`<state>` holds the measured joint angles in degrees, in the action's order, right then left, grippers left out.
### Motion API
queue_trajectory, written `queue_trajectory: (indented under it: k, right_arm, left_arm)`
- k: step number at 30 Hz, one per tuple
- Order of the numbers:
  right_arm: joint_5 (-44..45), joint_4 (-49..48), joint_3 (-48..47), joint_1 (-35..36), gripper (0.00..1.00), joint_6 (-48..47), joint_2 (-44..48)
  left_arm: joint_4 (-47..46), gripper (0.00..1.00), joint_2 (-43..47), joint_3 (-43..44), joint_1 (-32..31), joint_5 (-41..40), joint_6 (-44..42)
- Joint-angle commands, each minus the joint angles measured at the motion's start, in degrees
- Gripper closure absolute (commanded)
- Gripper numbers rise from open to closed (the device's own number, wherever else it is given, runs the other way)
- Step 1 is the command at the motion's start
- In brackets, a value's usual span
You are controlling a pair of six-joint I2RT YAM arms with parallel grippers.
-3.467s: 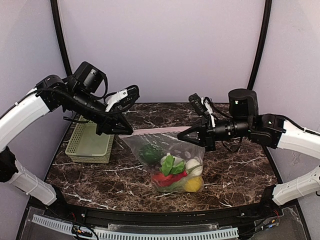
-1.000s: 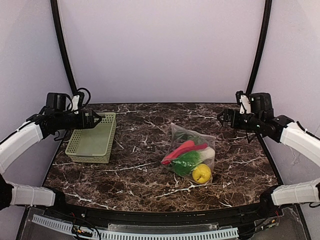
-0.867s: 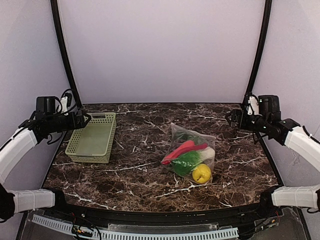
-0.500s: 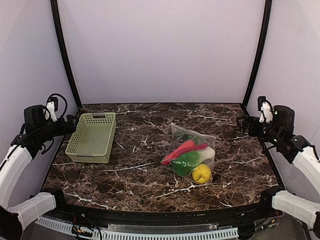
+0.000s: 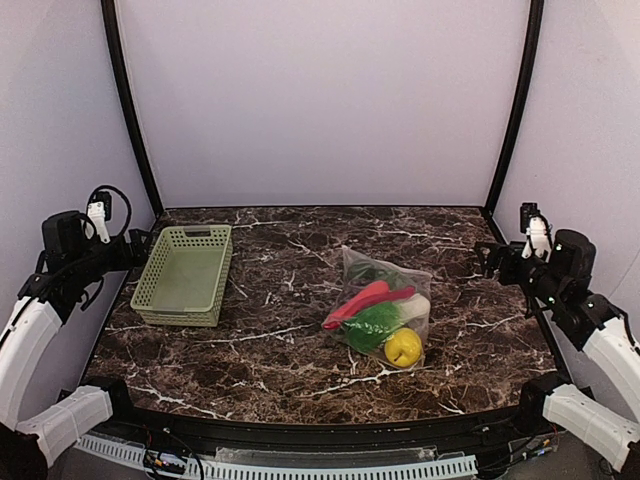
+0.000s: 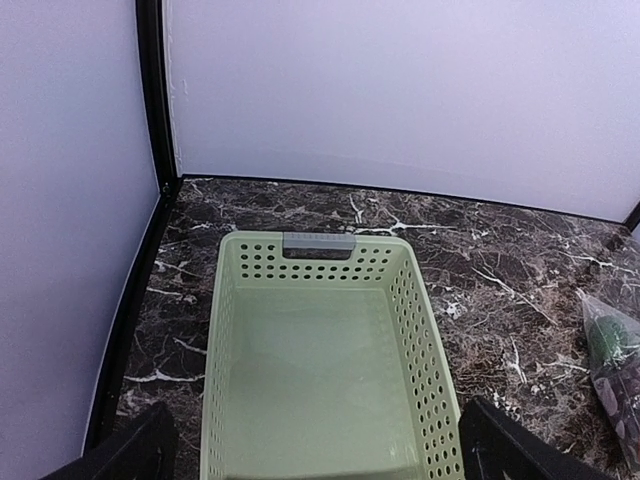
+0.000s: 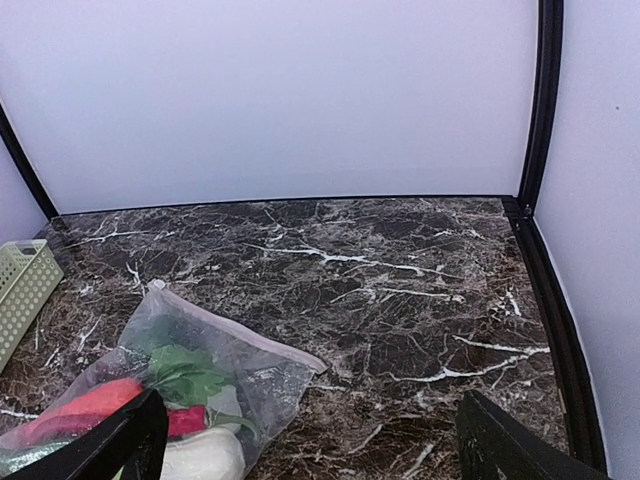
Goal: Place the food in the zip-top bag and seal the zipper
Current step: Reset both arms
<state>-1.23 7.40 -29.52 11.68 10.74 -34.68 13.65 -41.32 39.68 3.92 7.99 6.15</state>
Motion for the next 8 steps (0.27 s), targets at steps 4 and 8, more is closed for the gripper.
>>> queue_trajectory:
  k: [4,8]
  right_arm:
    - [0.8,-2.2,0.4,-0.2,0.01,-0.9,1.1]
    - [0.8,-2.3,0.4,-0.2,0.01,-0.9,0.9]
  left_arm:
    - [0.4,0.01,-0.4,-1.0,0.2,-0.7,-1.6]
    - [0.5,0.01,-1.0,-0.9,0.2,-1.2,-1.2]
